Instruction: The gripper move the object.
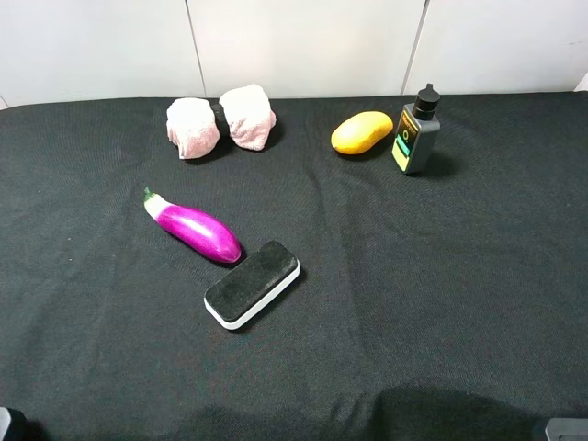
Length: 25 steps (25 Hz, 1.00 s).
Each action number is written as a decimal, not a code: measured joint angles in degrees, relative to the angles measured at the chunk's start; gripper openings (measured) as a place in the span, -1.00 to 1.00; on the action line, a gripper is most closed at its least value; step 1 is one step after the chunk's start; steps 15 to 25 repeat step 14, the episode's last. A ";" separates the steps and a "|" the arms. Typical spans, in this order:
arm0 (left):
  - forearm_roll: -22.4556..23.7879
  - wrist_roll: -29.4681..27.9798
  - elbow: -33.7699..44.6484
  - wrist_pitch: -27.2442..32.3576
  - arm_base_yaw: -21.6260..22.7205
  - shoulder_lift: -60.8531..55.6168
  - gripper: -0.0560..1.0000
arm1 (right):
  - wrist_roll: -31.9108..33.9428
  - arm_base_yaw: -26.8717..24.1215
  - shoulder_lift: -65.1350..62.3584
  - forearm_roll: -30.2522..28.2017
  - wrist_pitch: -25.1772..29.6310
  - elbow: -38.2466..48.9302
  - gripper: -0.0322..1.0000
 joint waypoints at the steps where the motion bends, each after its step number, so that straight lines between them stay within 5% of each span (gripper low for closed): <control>1: 0.00 0.00 0.00 0.00 0.00 0.00 0.44 | 0.00 0.00 0.00 0.00 0.00 0.00 0.41; 25: 0.00 0.00 0.00 0.00 0.00 0.00 0.44 | 0.17 0.00 0.00 -0.15 0.00 0.00 0.41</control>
